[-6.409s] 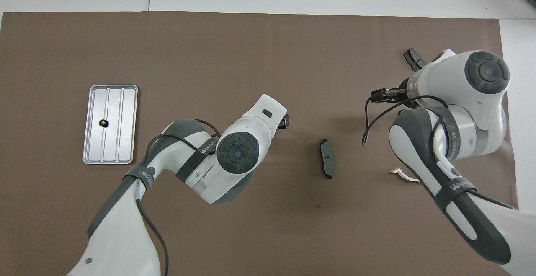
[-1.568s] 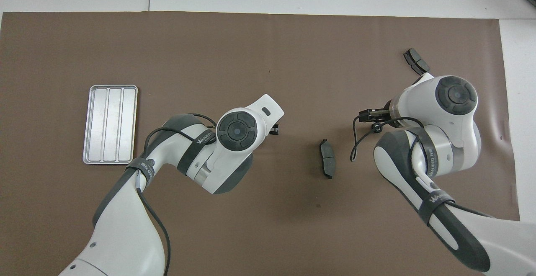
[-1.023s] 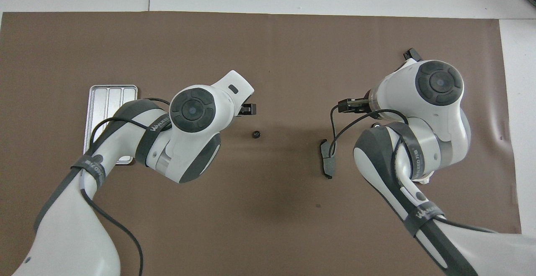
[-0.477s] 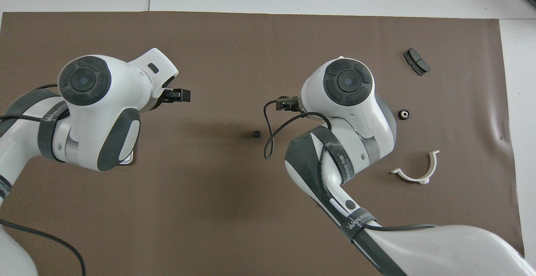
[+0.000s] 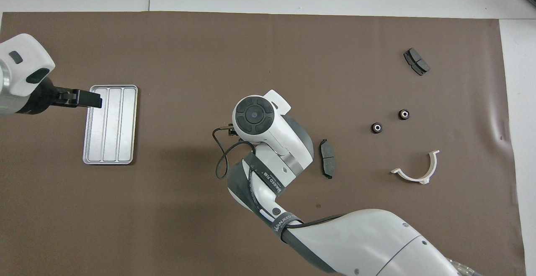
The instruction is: Place bearing gear from tray to pile
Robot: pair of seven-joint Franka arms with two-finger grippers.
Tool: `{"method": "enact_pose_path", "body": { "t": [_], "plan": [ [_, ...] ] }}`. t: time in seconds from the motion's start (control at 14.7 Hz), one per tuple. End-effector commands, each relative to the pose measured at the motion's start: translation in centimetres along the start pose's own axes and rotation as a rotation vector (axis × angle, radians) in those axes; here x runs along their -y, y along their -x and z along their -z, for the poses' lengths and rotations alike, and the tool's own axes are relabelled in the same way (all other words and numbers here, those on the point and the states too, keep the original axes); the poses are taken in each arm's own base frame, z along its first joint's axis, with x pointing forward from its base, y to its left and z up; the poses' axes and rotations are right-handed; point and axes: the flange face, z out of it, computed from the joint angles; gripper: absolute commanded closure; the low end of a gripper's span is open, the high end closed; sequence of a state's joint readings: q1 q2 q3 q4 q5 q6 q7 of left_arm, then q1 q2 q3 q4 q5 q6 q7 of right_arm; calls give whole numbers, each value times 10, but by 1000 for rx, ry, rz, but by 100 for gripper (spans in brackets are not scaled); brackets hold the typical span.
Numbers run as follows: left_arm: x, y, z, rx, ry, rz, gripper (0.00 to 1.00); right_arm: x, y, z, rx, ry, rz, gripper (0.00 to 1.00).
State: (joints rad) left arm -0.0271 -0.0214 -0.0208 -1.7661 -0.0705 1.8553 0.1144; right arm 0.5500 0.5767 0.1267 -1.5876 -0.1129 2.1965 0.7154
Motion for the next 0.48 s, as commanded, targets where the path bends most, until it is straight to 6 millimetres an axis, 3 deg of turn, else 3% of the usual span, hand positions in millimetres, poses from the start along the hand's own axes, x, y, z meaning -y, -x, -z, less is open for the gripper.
{"method": "enact_pose_path", "body": {
  "t": [0.0,0.14,0.27,0.41],
  "plan": [
    [5,-7,39,32,10,-20,0,-2,4,-4,-4,11,7,11],
    [6,-6,56,67,14,-21,0,-3,6,-11,-24,-10,6,28],
    [4,2,62,93,17,-21,0,-4,8,-15,-30,-16,3,31],
    [2,26,65,195,-18,-32,0,-3,9,-15,-34,-20,-1,34]
  ]
}}
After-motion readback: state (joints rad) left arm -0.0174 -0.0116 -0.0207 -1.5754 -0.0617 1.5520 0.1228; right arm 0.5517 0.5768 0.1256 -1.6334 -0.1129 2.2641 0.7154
